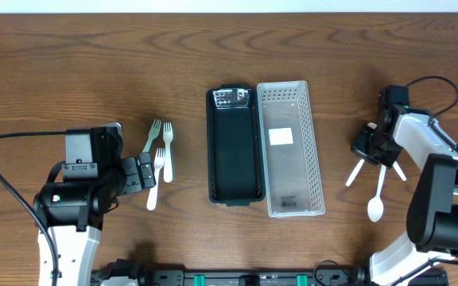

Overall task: Pack container
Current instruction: 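Carry the spoon left and release it into the clear basket, then return the right gripper to the spoons and grasp another white spoon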

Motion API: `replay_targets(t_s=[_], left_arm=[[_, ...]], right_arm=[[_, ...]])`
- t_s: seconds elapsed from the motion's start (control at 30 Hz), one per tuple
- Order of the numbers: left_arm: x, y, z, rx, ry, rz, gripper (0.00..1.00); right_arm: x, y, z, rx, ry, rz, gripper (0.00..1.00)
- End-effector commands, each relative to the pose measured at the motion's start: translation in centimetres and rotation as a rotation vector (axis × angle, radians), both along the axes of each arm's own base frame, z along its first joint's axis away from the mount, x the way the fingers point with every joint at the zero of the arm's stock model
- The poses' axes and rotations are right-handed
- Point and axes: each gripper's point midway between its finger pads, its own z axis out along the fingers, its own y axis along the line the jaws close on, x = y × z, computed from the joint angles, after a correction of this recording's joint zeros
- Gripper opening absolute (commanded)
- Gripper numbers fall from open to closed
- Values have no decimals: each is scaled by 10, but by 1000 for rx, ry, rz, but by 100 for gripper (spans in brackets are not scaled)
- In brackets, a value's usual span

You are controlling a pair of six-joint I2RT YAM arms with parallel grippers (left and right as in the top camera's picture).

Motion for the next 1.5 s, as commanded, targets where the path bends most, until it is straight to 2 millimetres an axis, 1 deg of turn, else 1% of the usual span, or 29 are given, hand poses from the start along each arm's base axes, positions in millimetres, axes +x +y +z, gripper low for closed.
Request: replay_targets(t_s=[0.0,0.1,0.17,0.23,0.27,0.3,0.37,0.43,0.5,0.57,0.6,0.7,0.73,0.83,0.9,0.97,1.0,1.03,1.1,1.2,1.27,1.3,1.33,1.37,1.43,1.47], left_arm=[[3,0,7,-5,-19,5,98],[3,0,7,-5,-19,5,98],[3,0,7,-5,-19,5,98],[3,0,7,-5,-19,5,98],[3,0,8,-5,-20,5,98],[3,0,7,-5,-19,5,98],[3,0,7,-5,-19,5,98],[3,0,7,-5,-19,5,98],[3,0,7,-5,-19,6,98],[3,0,7,-5,-19,6,98],[3,0,7,-5,-19,5,98],[3,0,7,-5,-18,5,98],[3,0,7,-5,-18,5,98],[3,0,7,-5,-18,5,98],[3,0,7,-5,-18,5,98],[3,0,7,-5,-19,5,98],[3,0,7,-5,-19,5,98],[3,0,7,-5,-19,5,98],[3,0,7,-5,-19,5,98],[3,0,7,-5,-19,5,98],[3,0,7,-5,-19,5,98],[3,0,7,-5,-19,5,98],[3,0,7,-5,-19,5,98],[3,0,7,-5,-19,5,98],[3,0,7,-5,-19,5,98],[3,0,7,-5,-19,5,98]], right_arm=[[28,22,47,-21,-155,139,1],[40,47,94,-35,-298,250,1],[40,72,127,-36,-390,336,1],[34,100,153,-25,-464,428,1],[31,110,159,-20,-484,459,1],[26,124,167,-8,-505,500,1],[17,149,171,12,-515,572,1],[10,166,167,26,-498,616,1],[6,179,156,35,-466,655,1],[4,187,141,35,-419,684,4],[4,189,132,32,-393,698,7],[6,191,104,25,-316,710,7],[7,191,91,19,-280,725,7],[5,190,66,7,-209,766,9],[3,190,57,2,-179,792,17],[4,190,56,-2,-180,810,23],[5,190,59,-2,-188,816,30],[7,191,63,-3,-201,821,39],[11,194,76,-2,-234,827,47],[18,195,113,-9,-303,849,47],[26,192,145,-22,-374,854,47],[30,185,163,-45,-412,835,48],[35,173,181,-78,-449,804,52],[40,159,196,-113,-479,774,60],[44,132,214,-166,-509,757,65],[45,116,218,-189,-509,758,68]])
